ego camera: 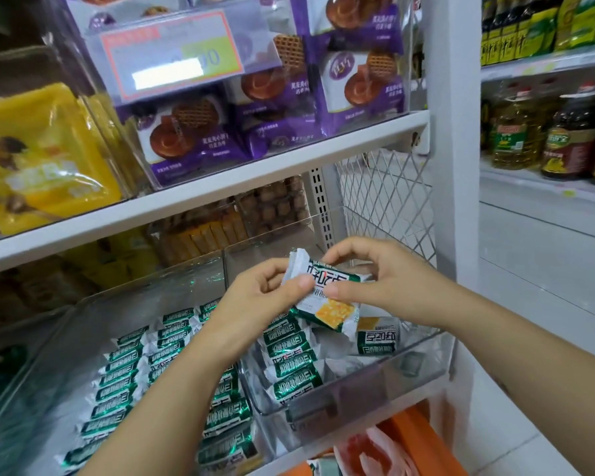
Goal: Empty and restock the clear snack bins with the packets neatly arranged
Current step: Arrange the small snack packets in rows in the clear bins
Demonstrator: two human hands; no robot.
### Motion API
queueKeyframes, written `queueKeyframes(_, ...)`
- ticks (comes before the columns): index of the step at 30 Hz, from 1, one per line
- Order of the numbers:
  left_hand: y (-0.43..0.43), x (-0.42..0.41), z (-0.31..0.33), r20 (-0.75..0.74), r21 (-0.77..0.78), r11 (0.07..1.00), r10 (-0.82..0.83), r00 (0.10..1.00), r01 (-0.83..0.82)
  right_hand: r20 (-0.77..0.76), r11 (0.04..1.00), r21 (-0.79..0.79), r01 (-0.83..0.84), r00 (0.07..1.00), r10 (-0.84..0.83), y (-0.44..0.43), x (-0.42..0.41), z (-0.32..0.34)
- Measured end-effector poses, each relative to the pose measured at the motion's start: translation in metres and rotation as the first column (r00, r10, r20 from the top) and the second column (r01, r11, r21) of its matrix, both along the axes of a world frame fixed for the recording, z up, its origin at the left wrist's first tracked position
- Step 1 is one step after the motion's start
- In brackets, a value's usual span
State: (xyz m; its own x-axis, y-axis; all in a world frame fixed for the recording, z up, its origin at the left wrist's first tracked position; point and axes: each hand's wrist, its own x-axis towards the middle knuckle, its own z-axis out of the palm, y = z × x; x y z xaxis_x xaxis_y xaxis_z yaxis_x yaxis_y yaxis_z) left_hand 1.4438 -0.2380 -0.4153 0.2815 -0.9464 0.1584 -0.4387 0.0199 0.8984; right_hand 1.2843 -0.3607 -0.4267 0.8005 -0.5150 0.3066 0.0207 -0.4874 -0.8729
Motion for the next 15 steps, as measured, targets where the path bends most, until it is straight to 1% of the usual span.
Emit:
queueKeyframes(2,-0.002,-0.001,-0.001,0.002,-0.014,1.000,-0.003,1.000,0.003,-0.040,1.000,0.004,-0.014,0.999,0.014,0.000,0.002,-0.002)
queueKeyframes(4,-0.003,-0.001,-0.004,0.066,-0.018,0.999,0.028,0.997,-0.027,-0.113,0.995,0.059,-0.081,0.990,0.087,-0.001,0.002,-0.004)
queueKeyframes(6,-0.004,-0.001,-0.009,0.144,-0.037,0.998,0.055,0.988,-0.050,-0.187,0.992,0.045,-0.120,0.974,0.127,-0.004,0.001,-0.004)
queueKeyframes(9,-0.002,-0.003,-0.014,0.333,-0.155,0.984,0.134,0.933,-0.086,-0.220,0.995,-0.022,-0.094,0.972,0.087,-0.009,0.003,-0.003)
queueKeyframes(11,0.001,-0.004,-0.015,0.411,-0.268,0.955,0.231,0.882,-0.125,-0.216,0.996,-0.083,-0.025,0.976,0.007,-0.016,0.008,-0.007)
queueKeyframes(13,0.006,0.001,-0.019,0.419,-0.361,0.912,0.346,0.839,-0.196,-0.235,0.988,-0.149,0.035,0.969,-0.070,-0.027,0.016,-0.015)
queueKeyframes(15,0.012,0.007,-0.026,0.359,-0.379,0.880,0.425,0.831,-0.286,-0.289,0.983,-0.181,0.027,0.954,-0.079,-0.036,0.025,-0.024)
